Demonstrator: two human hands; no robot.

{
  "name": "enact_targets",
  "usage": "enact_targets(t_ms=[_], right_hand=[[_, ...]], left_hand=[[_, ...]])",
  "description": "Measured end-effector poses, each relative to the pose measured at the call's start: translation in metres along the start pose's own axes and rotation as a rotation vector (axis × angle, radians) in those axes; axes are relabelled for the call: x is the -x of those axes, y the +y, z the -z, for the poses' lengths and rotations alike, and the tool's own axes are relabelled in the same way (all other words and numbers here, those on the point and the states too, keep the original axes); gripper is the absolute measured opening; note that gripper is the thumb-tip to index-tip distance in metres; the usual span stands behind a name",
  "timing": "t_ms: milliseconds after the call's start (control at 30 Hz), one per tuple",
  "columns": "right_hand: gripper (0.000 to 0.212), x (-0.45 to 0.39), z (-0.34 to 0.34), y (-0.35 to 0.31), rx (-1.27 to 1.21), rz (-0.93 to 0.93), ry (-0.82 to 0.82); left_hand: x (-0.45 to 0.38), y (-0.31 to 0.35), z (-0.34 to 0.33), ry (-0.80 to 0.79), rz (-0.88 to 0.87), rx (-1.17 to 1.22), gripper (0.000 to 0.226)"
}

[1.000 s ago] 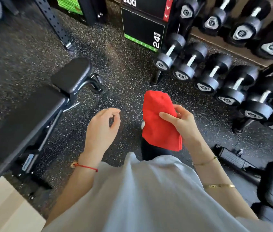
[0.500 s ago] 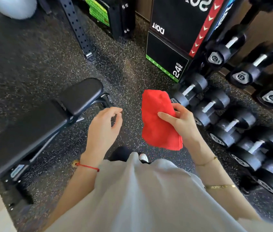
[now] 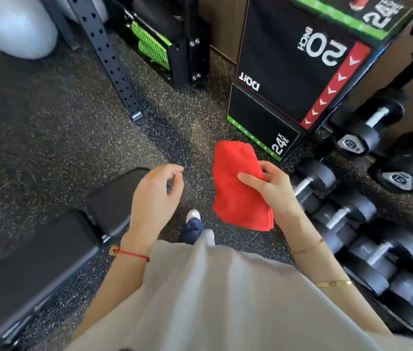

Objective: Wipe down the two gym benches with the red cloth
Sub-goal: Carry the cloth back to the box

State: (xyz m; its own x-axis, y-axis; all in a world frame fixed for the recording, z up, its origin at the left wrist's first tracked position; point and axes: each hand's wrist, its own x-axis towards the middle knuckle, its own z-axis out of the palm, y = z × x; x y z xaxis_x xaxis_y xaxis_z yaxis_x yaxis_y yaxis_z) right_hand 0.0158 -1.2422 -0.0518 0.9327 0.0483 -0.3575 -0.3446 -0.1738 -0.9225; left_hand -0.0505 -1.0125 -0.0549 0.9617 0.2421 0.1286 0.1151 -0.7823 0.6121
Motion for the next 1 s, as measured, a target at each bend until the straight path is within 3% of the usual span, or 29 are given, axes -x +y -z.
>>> enact_targets(t_ms=[433,700,1000], right_hand=[[0.037,-0.199,-0.062,-0.091,-0.118,-0.012,0.167],[0.034,-0.308,-0.046,-0.115,-0.185,-0.073,0.291],[0.035,-0.457,0.009,-0.169,-0.252,-0.095,0.344]], left_hand=[[-0.277,-0.034,0.0,-0.156,-0.226,-0.031,0.022],[-0.405,-0.015,-0.047,-0.253,-0.336,-0.019,0.022],[-0.568,0.041,-0.106,-0.237,-0.365,0.015,0.022]])
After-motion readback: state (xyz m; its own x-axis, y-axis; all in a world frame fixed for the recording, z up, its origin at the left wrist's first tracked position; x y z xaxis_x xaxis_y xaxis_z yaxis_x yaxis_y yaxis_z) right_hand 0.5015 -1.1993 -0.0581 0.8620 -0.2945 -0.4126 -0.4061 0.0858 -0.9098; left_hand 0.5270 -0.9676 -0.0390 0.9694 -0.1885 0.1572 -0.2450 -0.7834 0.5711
